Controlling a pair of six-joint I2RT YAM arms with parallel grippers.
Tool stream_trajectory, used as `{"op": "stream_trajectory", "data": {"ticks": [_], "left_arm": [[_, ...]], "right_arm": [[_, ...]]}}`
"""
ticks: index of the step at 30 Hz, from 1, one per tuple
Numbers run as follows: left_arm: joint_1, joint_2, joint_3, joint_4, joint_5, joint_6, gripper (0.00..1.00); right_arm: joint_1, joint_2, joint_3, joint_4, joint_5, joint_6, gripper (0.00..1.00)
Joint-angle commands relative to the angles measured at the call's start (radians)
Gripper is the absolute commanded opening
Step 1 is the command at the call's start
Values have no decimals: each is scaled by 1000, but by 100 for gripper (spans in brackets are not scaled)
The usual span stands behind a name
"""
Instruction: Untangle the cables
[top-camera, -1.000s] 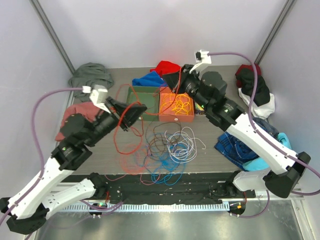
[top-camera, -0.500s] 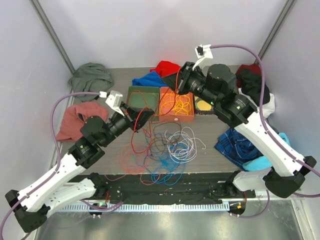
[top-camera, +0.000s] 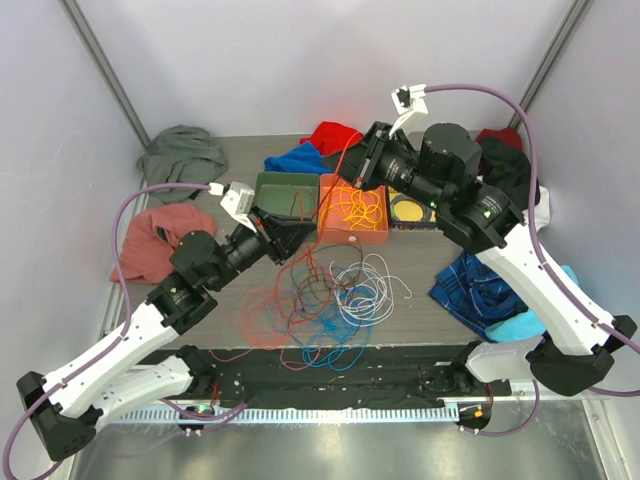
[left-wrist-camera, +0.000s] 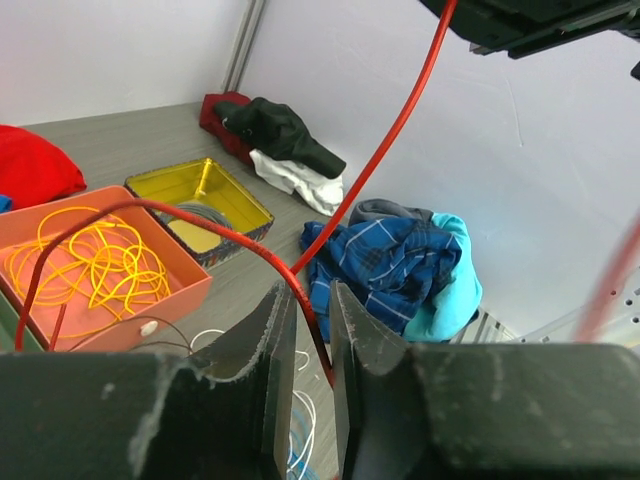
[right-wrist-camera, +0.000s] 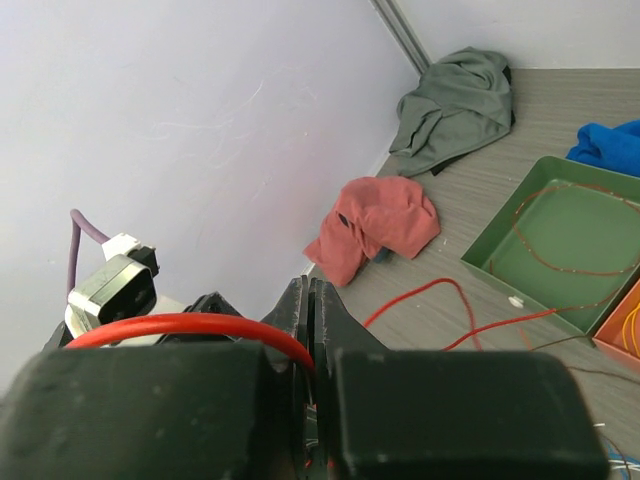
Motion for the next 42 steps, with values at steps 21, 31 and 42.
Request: {"op": "stream_trajectory", "data": {"ticks": [21, 31, 42], "left_arm": [[-4, 19, -35, 156, 31, -10, 33], [-4, -61, -78, 136, -10, -1, 35], [-4, -131, -101, 115, 4, -8, 36]], "right_arm": [[1, 27, 59, 0, -66, 51, 1], [1, 9, 78, -46, -5, 4, 1], [0, 26, 78, -73, 52, -38, 1]]}}
